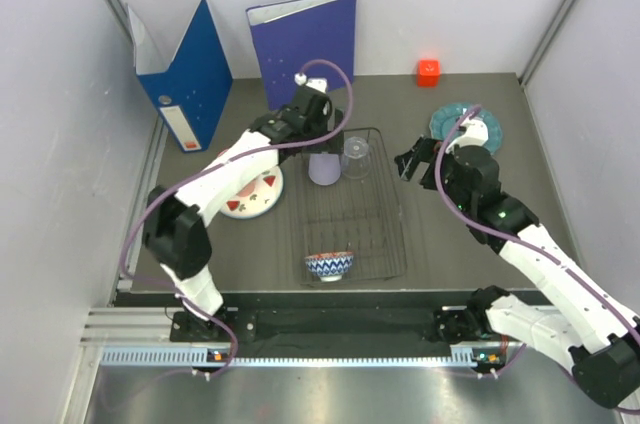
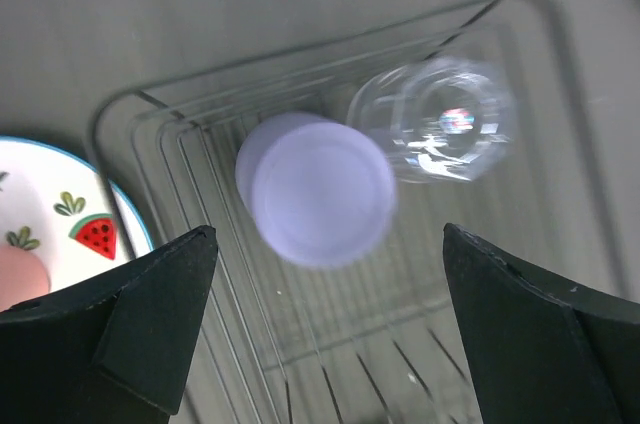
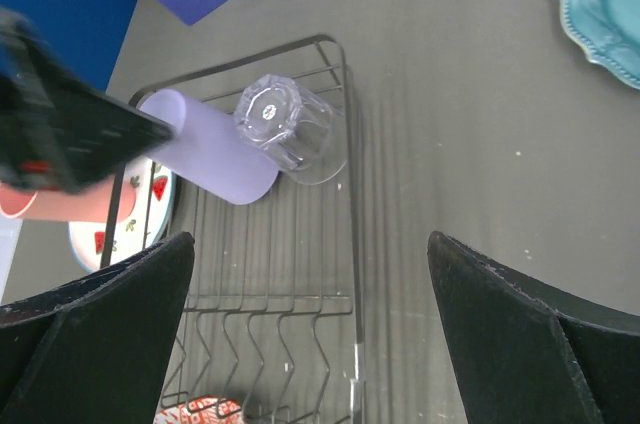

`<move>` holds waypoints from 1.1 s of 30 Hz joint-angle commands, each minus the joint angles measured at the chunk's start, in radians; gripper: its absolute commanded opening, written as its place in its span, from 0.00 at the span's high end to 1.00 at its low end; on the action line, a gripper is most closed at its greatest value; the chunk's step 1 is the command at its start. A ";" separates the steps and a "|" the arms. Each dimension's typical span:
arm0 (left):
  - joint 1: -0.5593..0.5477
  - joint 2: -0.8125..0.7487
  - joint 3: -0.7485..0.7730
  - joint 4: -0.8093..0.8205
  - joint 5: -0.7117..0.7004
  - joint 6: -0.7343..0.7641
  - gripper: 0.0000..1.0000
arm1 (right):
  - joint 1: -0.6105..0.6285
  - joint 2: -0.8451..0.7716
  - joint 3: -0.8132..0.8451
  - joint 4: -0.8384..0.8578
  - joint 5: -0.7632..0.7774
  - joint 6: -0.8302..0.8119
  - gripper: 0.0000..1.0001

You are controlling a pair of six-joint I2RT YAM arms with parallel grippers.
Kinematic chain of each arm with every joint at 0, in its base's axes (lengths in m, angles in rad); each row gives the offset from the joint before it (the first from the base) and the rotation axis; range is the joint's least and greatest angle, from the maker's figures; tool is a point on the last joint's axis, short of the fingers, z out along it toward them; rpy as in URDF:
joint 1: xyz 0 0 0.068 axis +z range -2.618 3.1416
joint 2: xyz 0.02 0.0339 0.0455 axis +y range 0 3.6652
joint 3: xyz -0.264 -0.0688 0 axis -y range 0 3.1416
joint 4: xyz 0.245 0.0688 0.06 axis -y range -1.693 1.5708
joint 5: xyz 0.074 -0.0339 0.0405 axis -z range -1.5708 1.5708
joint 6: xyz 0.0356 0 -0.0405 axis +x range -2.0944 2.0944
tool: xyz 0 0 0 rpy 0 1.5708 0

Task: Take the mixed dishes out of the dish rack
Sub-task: Pick up the cup from the dish rack.

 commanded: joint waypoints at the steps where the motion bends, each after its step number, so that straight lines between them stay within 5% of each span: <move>1: 0.001 0.049 -0.016 0.101 -0.063 0.024 0.01 | 0.011 -0.048 0.024 -0.029 0.054 -0.028 0.00; 10: 0.001 0.131 0.007 0.102 -0.041 0.012 0.03 | 0.011 -0.040 0.021 -0.033 0.055 -0.034 0.00; 21: 0.001 0.134 -0.016 0.113 -0.046 0.034 0.45 | 0.011 -0.039 -0.008 -0.015 0.038 -0.025 0.00; 29: -0.016 -0.012 -0.009 0.099 -0.052 0.035 1.00 | 0.011 -0.053 -0.007 -0.015 0.038 -0.025 0.00; 33: -0.018 -0.174 -0.027 0.163 0.011 0.055 1.00 | 0.013 -0.052 0.010 -0.007 0.035 -0.021 0.00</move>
